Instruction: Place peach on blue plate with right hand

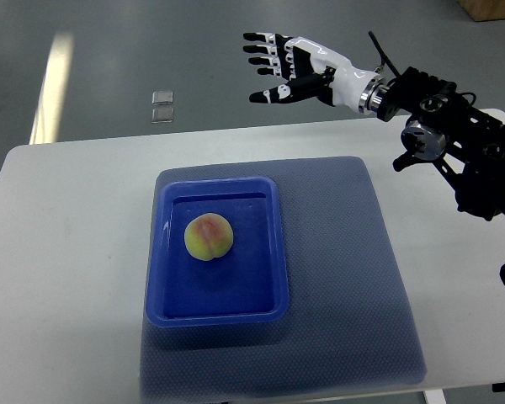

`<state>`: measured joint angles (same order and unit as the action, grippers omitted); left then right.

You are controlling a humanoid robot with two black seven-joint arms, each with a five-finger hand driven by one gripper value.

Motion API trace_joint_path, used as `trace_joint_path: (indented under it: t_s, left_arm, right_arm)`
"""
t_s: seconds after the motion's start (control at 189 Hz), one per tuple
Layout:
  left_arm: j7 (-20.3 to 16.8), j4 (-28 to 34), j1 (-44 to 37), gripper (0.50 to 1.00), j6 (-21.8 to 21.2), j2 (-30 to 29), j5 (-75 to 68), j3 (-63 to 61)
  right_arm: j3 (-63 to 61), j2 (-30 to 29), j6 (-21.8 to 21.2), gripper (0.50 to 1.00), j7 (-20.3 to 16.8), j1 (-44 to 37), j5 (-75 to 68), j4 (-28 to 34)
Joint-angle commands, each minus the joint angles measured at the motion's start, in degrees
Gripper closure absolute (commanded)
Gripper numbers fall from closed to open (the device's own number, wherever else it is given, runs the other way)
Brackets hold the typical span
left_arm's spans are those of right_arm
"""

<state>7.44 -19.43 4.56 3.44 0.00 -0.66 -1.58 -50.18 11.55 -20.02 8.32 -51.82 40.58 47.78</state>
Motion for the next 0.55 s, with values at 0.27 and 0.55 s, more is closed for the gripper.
trace_joint_path:
  t_s: [0.27, 0.55]
  left_arm:
    - [0.0, -0.1, 0.0, 0.500, 0.0, 0.0, 0.0, 0.1]
    - [0.1, 0.0, 0.0, 0.500, 0.1, 0.0, 0.0, 0.1]
  right_arm:
    - [-14.5, -7.5, 1.3, 0.570, 0.1, 10.9, -29.8, -7.7]
    - [-14.0, -8.9, 1.4, 0.570, 5.0, 11.7, -32.9, -8.6]
